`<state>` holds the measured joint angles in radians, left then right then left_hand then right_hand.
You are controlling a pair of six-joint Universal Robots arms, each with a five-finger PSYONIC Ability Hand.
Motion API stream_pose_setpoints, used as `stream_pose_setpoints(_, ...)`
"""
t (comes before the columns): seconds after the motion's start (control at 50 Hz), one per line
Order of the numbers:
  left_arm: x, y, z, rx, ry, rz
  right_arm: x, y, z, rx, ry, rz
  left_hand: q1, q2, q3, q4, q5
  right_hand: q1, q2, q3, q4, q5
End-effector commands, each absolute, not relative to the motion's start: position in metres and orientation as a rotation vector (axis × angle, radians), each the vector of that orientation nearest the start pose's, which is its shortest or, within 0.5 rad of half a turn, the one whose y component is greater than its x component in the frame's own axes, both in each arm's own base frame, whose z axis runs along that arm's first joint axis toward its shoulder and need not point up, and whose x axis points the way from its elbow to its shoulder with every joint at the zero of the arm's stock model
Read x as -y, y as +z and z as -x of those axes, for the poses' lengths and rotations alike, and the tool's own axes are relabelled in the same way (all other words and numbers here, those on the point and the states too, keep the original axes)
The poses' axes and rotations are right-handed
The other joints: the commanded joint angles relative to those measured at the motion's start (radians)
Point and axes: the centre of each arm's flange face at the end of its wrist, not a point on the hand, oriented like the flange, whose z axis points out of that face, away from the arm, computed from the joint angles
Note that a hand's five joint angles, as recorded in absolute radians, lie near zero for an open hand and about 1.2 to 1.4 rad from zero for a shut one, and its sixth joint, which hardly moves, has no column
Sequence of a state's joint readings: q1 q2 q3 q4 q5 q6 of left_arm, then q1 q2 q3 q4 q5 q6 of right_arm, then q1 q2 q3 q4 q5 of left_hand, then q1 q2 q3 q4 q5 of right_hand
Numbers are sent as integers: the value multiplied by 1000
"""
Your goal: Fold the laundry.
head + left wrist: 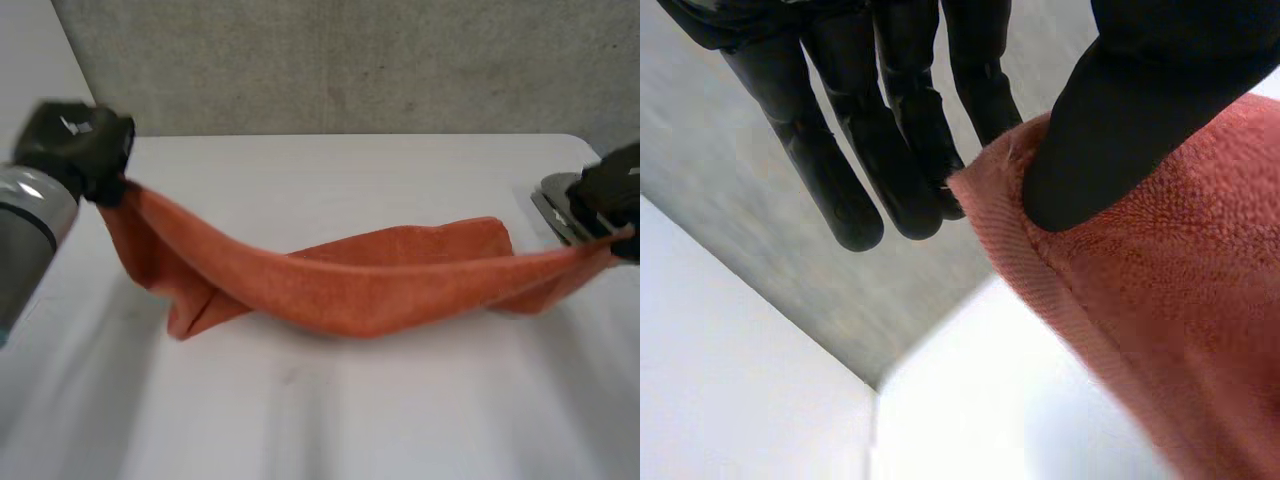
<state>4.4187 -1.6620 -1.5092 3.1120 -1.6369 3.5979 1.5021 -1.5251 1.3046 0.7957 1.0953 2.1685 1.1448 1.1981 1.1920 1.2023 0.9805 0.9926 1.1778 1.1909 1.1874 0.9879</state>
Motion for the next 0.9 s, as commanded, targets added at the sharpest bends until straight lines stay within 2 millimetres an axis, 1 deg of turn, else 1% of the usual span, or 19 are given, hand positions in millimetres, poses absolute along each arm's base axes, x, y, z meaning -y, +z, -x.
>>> stream_pose_setpoints(0.02,300,209,220,-2210,-1715,-936,294,261,-165,-2504,-1402,1589,251,198,204,194,241,404,218,205,209,234)
stream_pose_setpoints(0.06,307,201,223,-2206,-1695,-954,307,245,-177,-2502,-1410,1612,251,198,204,194,241,404,218,205,209,234)
stream_pose_setpoints(0.14,334,193,232,-2168,-1732,-944,333,235,-189,-2526,-1487,1553,251,198,204,194,241,404,218,205,209,234)
stream_pose_setpoints(0.2,360,209,240,-2069,-1863,-892,356,242,-196,-2514,-1631,1463,251,198,204,194,241,404,218,205,209,234)
stream_pose_setpoints(0.26,387,242,248,-1865,-2064,-808,377,260,-203,-2444,-1833,1377,251,198,204,194,241,404,218,205,209,234)
stream_pose_setpoints(0.28,392,253,250,-1806,-2121,-780,391,278,-208,-2367,-2000,1299,251,198,204,194,241,404,218,205,209,234)
stream_pose_setpoints(0.32,408,282,252,-1619,-2272,-681,404,301,-211,-2267,-2193,1200,251,198,204,194,241,404,218,205,209,234)
stream_pose_setpoints(0.34,413,295,252,-1546,-2322,-639,413,329,-212,-2150,-2388,1082,251,198,204,194,241,404,218,205,209,234)
stream_pose_setpoints(0.4,418,335,254,-1328,-2463,-532,421,373,-211,-1946,-2654,889,251,198,204,194,241,404,218,205,209,234)
stream_pose_setpoints(0.42,418,346,254,-1279,-2492,-503,421,398,-210,-1818,-2785,797,251,198,204,194,241,404,218,205,209,234)
stream_pose_setpoints(0.5,408,392,247,-1120,-2569,-374,408,448,-207,-1556,-2982,653,251,198,204,194,241,404,218,205,209,234)
stream_pose_setpoints(0.52,400,405,246,-1089,-2594,-351,405,454,-206,-1531,-2997,647,251,198,204,194,241,404,218,205,209,234)
stream_pose_setpoints(0.58,394,410,244,-1092,-2604,-343,394,463,-206,-1508,-3001,649,251,198,204,194,241,404,218,205,209,234)
stream_pose_setpoints(0.64,385,398,241,-1168,-2597,-361,387,457,-213,-1536,-2948,678,251,198,204,194,241,404,218,205,209,234)
stream_pose_setpoints(0.74,368,370,229,-1324,-2566,-383,384,397,-221,-1741,-2679,843,251,198,204,194,241,404,218,205,209,234)
stream_pose_setpoints(0.82,361,316,221,-1536,-2451,-439,366,353,-223,-1853,-2465,974,251,198,204,194,241,404,218,205,209,234)
stream_pose_setpoints(0.86,356,297,220,-1605,-2406,-472,360,332,-224,-1897,-2366,1018,251,198,204,194,241,404,218,205,209,234)
stream_pose_setpoints(0.88,354,286,220,-1642,-2382,-496,355,307,-221,-1955,-2261,1066,251,198,204,194,241,404,218,205,209,234)
stream_pose_setpoints(0.9,348,266,219,-1705,-2334,-552,353,294,-219,-1990,-2210,1083,251,198,204,194,241,404,218,205,209,234)
